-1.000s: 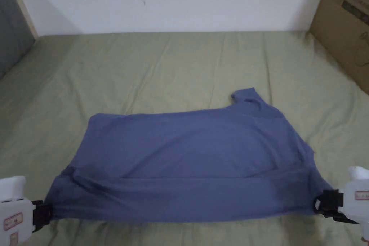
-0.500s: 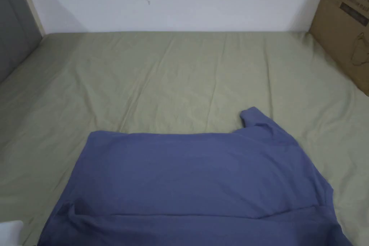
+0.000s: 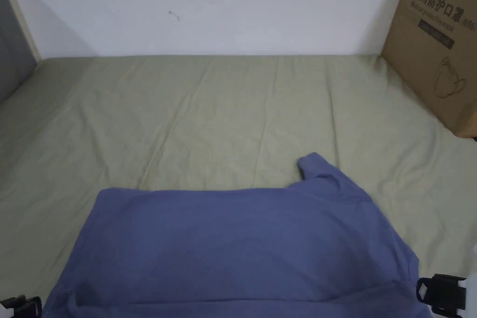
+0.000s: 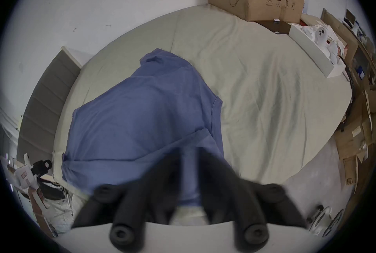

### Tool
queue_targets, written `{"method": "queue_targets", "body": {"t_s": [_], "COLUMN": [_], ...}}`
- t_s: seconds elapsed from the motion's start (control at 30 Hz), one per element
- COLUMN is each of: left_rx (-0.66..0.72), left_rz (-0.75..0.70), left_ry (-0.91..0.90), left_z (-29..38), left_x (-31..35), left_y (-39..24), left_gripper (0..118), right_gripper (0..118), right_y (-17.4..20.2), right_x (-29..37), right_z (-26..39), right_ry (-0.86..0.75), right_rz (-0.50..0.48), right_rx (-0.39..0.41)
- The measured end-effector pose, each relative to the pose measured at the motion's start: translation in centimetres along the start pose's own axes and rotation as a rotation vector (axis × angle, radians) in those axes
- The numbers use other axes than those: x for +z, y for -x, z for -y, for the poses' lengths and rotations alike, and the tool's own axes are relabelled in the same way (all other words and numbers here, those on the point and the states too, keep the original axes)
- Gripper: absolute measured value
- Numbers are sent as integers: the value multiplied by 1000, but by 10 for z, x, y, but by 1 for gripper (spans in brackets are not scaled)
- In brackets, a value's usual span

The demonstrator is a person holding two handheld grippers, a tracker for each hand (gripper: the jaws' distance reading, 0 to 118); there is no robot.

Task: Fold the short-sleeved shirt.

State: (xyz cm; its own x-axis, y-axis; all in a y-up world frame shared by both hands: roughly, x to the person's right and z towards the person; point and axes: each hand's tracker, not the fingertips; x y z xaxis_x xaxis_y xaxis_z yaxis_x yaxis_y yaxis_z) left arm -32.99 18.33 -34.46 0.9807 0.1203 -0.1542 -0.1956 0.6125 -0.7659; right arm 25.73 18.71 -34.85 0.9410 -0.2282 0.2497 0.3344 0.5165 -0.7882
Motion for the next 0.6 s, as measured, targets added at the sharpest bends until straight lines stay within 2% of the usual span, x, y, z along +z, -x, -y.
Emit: {"method": "queue_targets", "body": {"t_s": [0.03,0.13,0.17,0.27,0.3,0.33,0.37,0.4,0.47,0.53,0.6], "left_rx": [-20,-26,-23,-46,-51,-52,-51,-48,-45,-52,-60], "left_rz": [7,24,31,23,25,29,30,34,38,35,35], "left_ry": [9,27,38,44,44,46,45,44,50,53,63], "left_z": [0,0,-3,-16,-20,-27,-32,-35,-44,-47,-51], "left_x": [-5,-20,-26,-41,-46,-50,-54,-59,-69,-75,-85], "left_y": [-5,-20,-22,-33,-35,-38,-39,-41,-43,-46,-46], "left_gripper": [0,0,0,0,0,0,0,0,0,0,0], "right_gripper": [4,0,0,0,10,38,76,99,99,99,99], "right_y": [2,6,10,24,29,33,37,40,48,52,54], "right_x": [-7,-36,-44,-68,-77,-85,-99,-116,-144,-177,-215], "right_z": [4,4,-1,-35,-53,-69,-91,-112,-148,-179,-198], "right_ry": [-2,78,80,79,74,50,21,29,19,29,64], "right_rz": [6,-72,-67,-74,-74,-72,-72,-72,-35,-29,67], "right_rx": [-14,-60,-60,25,44,60,89,126,146,200,244]}}
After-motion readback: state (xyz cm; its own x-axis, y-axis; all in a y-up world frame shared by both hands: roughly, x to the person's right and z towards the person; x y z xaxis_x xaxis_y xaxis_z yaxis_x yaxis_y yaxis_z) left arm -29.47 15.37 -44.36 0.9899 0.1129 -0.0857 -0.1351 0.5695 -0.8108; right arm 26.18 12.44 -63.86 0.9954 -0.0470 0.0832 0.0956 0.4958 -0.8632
